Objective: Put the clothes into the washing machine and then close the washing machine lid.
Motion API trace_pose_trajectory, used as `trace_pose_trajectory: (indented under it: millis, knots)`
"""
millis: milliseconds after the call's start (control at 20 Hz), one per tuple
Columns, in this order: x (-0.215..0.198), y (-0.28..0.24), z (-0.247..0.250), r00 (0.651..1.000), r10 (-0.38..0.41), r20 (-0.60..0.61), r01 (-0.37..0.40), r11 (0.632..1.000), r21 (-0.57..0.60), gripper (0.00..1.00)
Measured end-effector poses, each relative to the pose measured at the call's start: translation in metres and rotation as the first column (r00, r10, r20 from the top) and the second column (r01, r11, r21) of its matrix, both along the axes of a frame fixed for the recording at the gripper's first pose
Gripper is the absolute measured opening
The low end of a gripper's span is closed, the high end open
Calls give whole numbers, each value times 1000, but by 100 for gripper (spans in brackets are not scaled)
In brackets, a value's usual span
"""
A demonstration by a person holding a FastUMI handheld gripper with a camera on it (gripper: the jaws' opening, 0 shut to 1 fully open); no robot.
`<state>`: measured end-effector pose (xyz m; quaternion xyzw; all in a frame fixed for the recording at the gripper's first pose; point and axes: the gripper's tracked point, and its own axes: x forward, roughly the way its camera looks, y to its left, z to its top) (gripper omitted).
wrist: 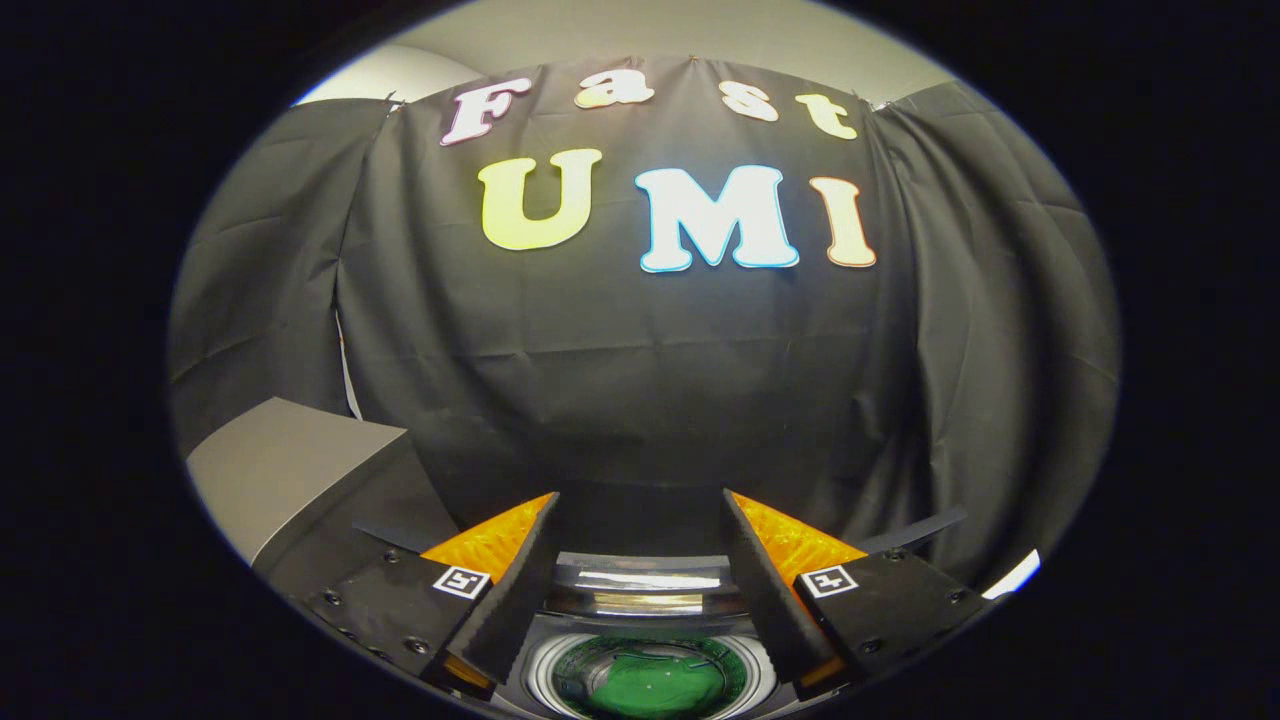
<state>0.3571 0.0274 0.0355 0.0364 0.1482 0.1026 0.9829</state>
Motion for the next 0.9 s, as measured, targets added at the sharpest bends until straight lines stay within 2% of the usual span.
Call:
trace_pose_trajectory:
  millis: [400,700,900]
  knots:
    - [-20,0,-9,1000,5,22,-5,1000,8,97]
    - [-52,-4,-24,1000,-1,23,1,1000,9,97]
    - [-89,-4,-56,1000,11,-21,-10,1000,14,96]
